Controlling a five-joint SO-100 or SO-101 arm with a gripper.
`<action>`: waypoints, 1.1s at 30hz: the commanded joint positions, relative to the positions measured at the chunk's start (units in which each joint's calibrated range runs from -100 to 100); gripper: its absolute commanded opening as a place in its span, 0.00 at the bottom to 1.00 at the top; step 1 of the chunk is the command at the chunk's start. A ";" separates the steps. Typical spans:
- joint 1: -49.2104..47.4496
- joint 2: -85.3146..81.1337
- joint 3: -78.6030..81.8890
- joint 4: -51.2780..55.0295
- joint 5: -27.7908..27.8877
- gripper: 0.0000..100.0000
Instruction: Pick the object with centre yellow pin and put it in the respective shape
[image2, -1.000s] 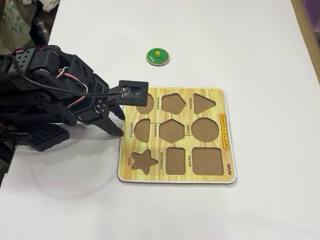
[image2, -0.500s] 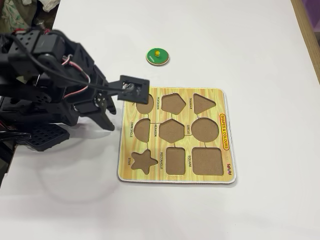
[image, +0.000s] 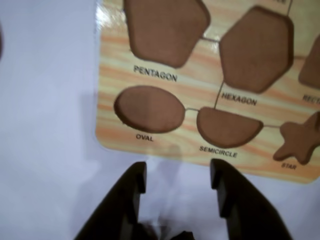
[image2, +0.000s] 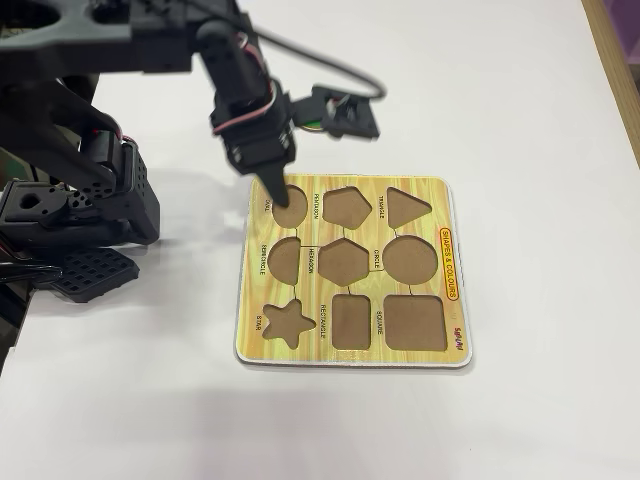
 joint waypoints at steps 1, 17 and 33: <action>-5.37 4.11 -9.98 0.14 -0.24 0.15; -24.61 24.11 -32.10 0.23 -0.09 0.16; -30.08 44.36 -62.23 16.13 -0.40 0.16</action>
